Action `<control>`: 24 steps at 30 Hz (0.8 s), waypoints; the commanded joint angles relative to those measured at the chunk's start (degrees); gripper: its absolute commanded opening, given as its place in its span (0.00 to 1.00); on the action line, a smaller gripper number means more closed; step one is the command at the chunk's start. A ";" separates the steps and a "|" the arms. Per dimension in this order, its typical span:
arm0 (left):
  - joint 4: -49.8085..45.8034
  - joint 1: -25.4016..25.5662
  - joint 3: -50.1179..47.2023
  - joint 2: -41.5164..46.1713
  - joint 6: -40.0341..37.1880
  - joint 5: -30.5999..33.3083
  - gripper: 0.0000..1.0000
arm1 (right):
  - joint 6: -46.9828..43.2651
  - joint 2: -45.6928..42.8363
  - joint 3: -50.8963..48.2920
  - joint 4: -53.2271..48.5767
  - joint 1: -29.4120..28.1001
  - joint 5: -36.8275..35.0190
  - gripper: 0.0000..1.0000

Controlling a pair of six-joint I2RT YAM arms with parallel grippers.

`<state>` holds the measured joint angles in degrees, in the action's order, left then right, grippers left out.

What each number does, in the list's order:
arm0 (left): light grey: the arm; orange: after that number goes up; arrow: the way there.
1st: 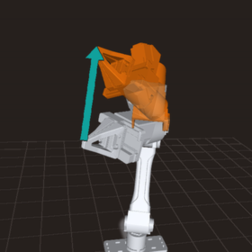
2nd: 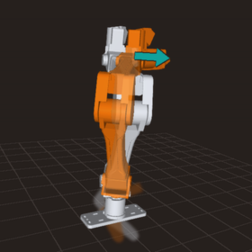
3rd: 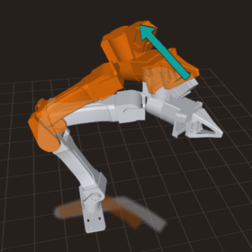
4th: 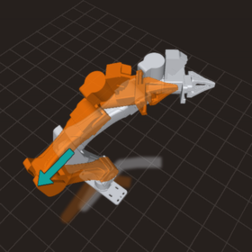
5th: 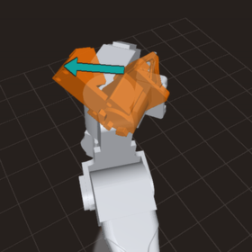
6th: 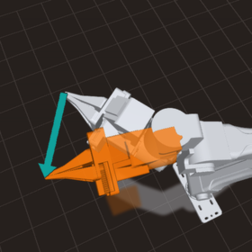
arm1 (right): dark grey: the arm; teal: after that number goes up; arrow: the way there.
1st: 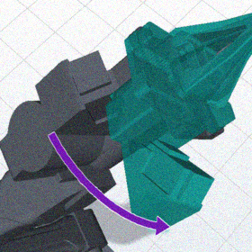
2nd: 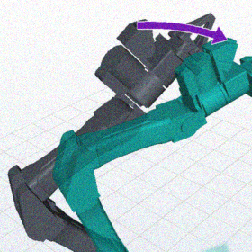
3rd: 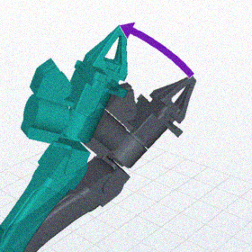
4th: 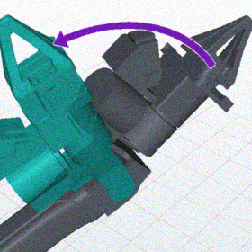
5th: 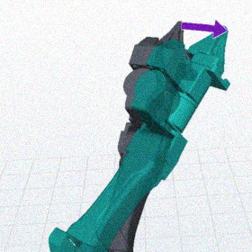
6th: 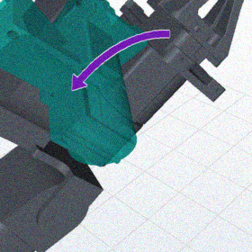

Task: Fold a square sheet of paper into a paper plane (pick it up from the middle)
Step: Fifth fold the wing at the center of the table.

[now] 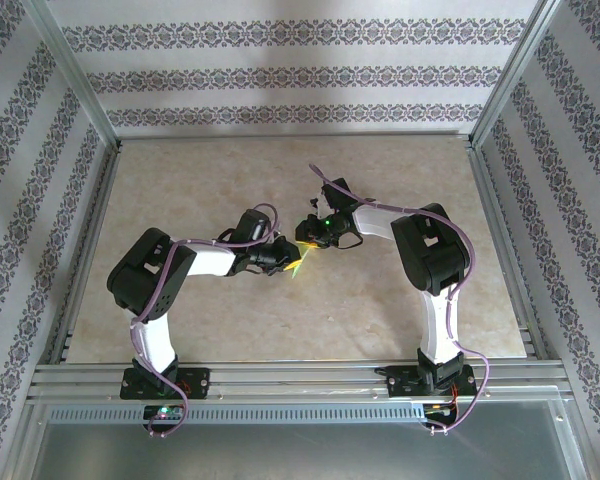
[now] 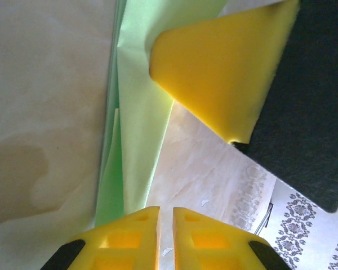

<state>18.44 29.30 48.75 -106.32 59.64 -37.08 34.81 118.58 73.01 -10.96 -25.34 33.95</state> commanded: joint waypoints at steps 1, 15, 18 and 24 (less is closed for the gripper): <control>1.23 0.94 -0.07 -1.30 0.44 -0.53 0.14 | 0.52 2.65 0.03 -3.30 0.60 -2.84 0.32; -1.15 1.60 -0.07 -2.31 -0.09 0.16 0.12 | 0.61 2.92 -0.15 -3.70 0.65 -3.08 0.31; -2.06 1.67 0.03 -2.22 -0.39 0.43 0.12 | 0.61 3.03 -0.15 -3.76 0.65 -3.19 0.32; -3.90 1.64 -0.35 -1.43 -0.76 2.00 0.12 | 0.61 3.17 -0.06 -4.08 0.73 -3.54 0.31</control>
<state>18.06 30.04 48.75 -107.92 59.59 -36.36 34.81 118.67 73.14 -11.18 -25.28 33.95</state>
